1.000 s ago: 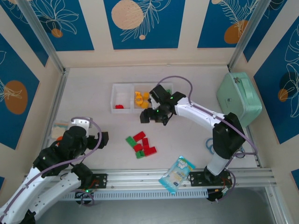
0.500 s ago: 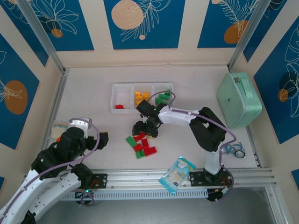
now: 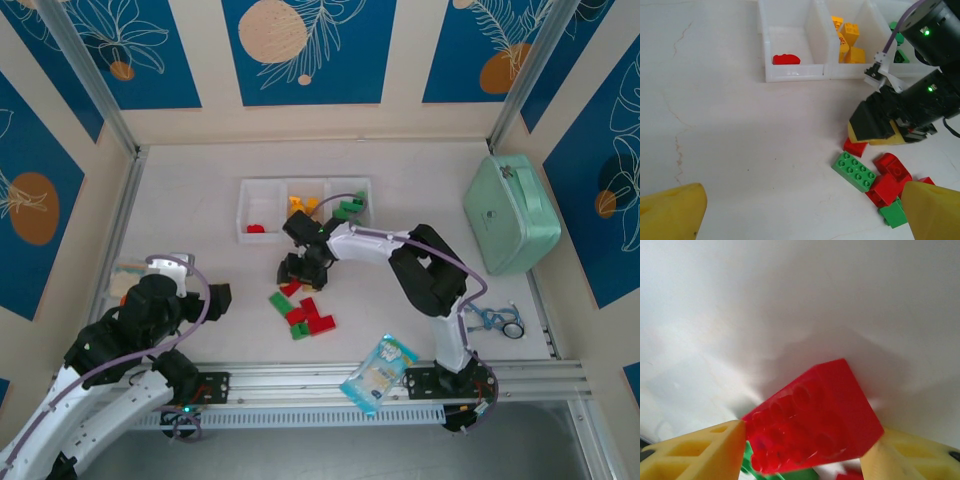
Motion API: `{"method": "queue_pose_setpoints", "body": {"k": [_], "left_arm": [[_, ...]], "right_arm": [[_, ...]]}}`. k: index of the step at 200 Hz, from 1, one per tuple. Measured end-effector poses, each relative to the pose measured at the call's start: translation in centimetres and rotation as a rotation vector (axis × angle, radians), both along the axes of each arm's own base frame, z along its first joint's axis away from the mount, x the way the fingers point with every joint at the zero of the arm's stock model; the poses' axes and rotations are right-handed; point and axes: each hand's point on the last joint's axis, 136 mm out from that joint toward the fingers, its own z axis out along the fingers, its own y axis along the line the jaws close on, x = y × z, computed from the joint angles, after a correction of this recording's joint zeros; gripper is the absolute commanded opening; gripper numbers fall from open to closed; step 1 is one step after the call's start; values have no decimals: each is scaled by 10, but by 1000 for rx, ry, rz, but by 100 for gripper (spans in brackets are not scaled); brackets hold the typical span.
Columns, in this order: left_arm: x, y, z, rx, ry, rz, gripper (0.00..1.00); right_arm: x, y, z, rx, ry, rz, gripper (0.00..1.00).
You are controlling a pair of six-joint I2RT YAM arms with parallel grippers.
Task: Sort the legos into containers by color
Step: Rotate the lego at the center of the table, then pick up the lego from the center of the table.
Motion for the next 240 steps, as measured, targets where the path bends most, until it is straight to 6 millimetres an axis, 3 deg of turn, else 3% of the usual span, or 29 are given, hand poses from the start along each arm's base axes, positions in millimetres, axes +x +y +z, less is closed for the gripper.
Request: {"method": "queue_pose_setpoints", "body": {"k": [51, 88, 149, 179, 201, 240], "left_arm": [[0, 0, 0, 0, -1, 0, 99], [0, 0, 0, -1, -1, 0, 99], [0, 0, 0, -3, -3, 0, 99], [0, 0, 1, -5, -5, -1, 99], [0, -1, 2, -8, -7, -3, 99], [0, -1, 2, -10, -6, -6, 99]], "right_arm": [[21, 16, 7, 37, -50, 25, 67], [30, 17, 17, -12, -92, 36, 71], [25, 22, -4, -219, -128, 97, 70], [24, 20, -8, -284, -155, 132, 59], [24, 15, -10, -316, -161, 148, 46], [25, 10, -10, -345, -169, 198, 33]]}}
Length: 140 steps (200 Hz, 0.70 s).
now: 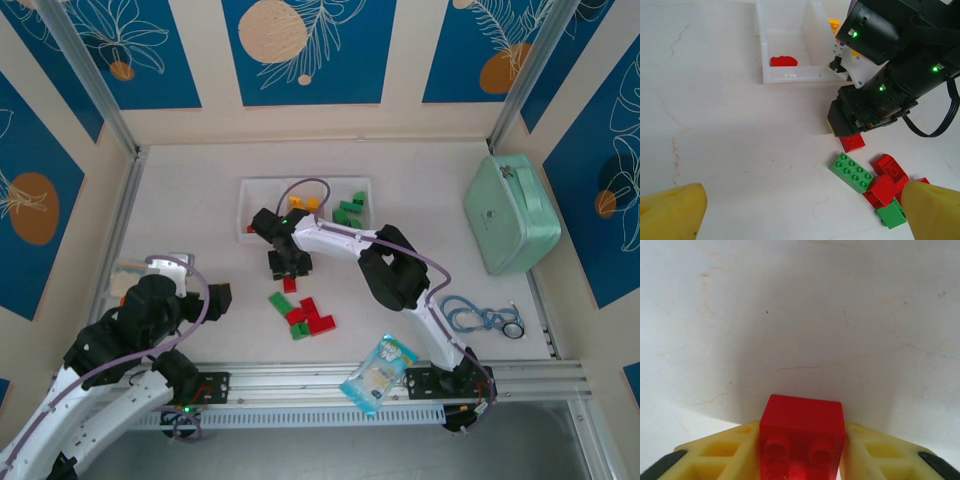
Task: Sort the legos into containers by color
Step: Pick up the lego from the center of the table, then place the lego in the container.
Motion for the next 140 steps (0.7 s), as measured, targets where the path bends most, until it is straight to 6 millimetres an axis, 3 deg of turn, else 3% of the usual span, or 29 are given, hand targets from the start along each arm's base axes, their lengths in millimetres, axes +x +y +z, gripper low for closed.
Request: {"method": "queue_pose_setpoints", "body": {"k": [27, 58, 75, 95, 140], "left_arm": [[0, 0, 0, 0, 0, 0, 99], [0, 0, 0, 0, 0, 0, 99], [0, 0, 0, 0, 0, 0, 99], [0, 0, 0, 0, 0, 1, 99], [0, 0, 0, 0, 0, 1, 99]], "right_arm": [[1, 0, 2, 0, -4, 27, 26], [1, 5, 5, 17, -6, 75, 24], [6, 13, 16, 46, -28, 116, 24], [19, 30, 47, 114, -101, 169, 24], [61, 61, 140, 292, -345, 276, 21]]}}
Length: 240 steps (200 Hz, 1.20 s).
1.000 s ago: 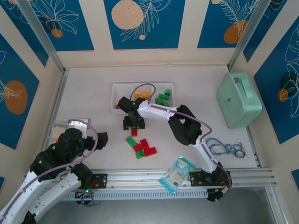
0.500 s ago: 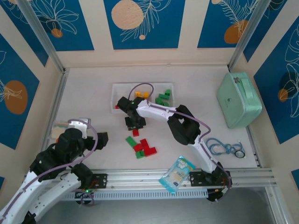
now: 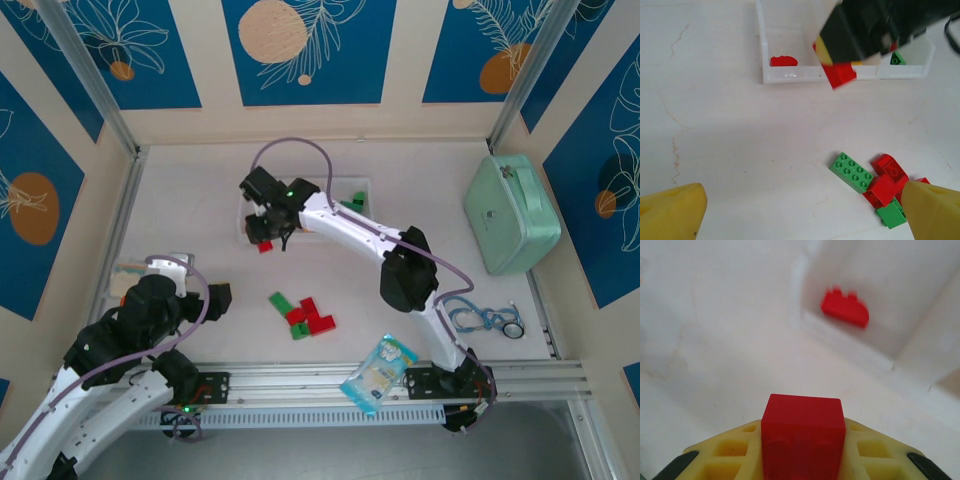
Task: Sort the legos into containers by color
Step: Place the lego in the container.
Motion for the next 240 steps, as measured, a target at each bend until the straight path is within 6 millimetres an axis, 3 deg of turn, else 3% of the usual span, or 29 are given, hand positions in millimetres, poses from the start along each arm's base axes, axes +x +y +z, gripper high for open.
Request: {"method": "queue_pose_setpoints", "body": {"k": [25, 50, 84, 108, 128, 139, 159, 189, 210, 224, 240], "left_arm": [[0, 0, 0, 0, 0, 0, 100], [0, 0, 0, 0, 0, -1, 99], [0, 0, 0, 1, 1, 0, 99], [1, 0, -1, 3, 4, -1, 99], [1, -1, -2, 8, 10, -1, 99], [1, -1, -3, 11, 13, -1, 99], [2, -2, -4, 16, 19, -1, 99], [3, -3, -8, 26, 33, 0, 99], [5, -4, -10, 36, 45, 0, 99], [6, -4, -13, 45, 56, 0, 99], [7, -6, -16, 56, 71, 0, 99]], "right_arm": [[31, 3, 28, 65, -107, 41, 21], [62, 8, 34, 99, -189, 89, 21], [98, 22, 13, 103, -246, 148, 21], [112, 31, -15, 73, -265, 194, 24], [118, 30, -38, 38, -259, 210, 38], [120, 27, -47, 16, -251, 207, 52], [122, 23, -51, -2, -253, 207, 67], [125, 21, -42, -11, -275, 194, 82], [122, 16, -31, -18, -275, 179, 86], [118, 12, -10, -7, -280, 164, 90], [112, 3, 28, 26, -296, 125, 92]]}}
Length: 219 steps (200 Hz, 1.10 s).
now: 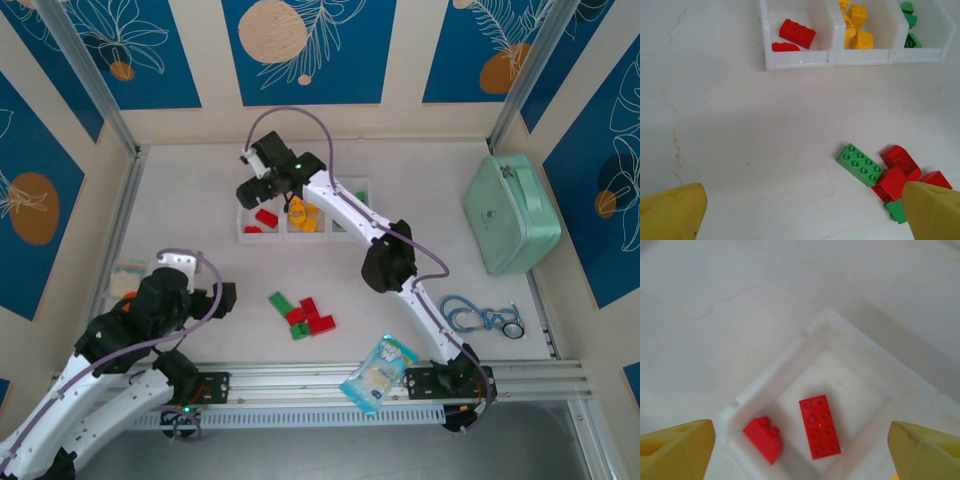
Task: Sort the legos into containers by color
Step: Place the lego in the container, then pick up the lego from the middle-left of the table.
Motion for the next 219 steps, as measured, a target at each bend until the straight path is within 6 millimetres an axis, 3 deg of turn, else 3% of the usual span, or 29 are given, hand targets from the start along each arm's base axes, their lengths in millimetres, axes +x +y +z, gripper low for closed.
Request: {"method": "queue_pose_setpoints", "body": {"k": [18, 34, 47, 61, 80, 100, 126, 141, 152, 164, 219], "left_arm": [[2, -4, -7, 18, 38, -8, 99], [4, -12, -21, 41, 112, -20, 99], [7, -22, -35, 44, 192, -17, 95], [11, -36, -56, 20, 297, 4, 87], [10, -55, -95, -15, 441, 36, 87], [-1, -65, -134, -18, 569, 94, 90], [-3, -86, -146, -65, 607, 158, 93], [0, -94, -148, -80, 605, 210, 94], [5, -98, -148, -87, 592, 255, 92], [11, -100, -147, -92, 573, 309, 81], [38, -106, -149, -101, 512, 517, 80]], "right_arm": [[-12, -18, 53, 64, -12, -48, 94], [-27, -49, 100, 123, -13, -100, 97], [-45, -80, 125, 156, -8, -136, 98], [-66, -115, 136, 181, -12, -172, 98], [-101, -156, 124, 188, 11, -214, 100], [-131, -191, 91, 180, 70, -260, 100], [-155, -238, 39, 158, 161, -353, 99], [-166, -258, 19, 150, 193, -401, 99], [-174, -264, 13, 159, 209, -411, 99], [-183, -267, 11, 175, 212, -410, 99], [-201, -272, 8, 231, 205, -398, 98]]}}
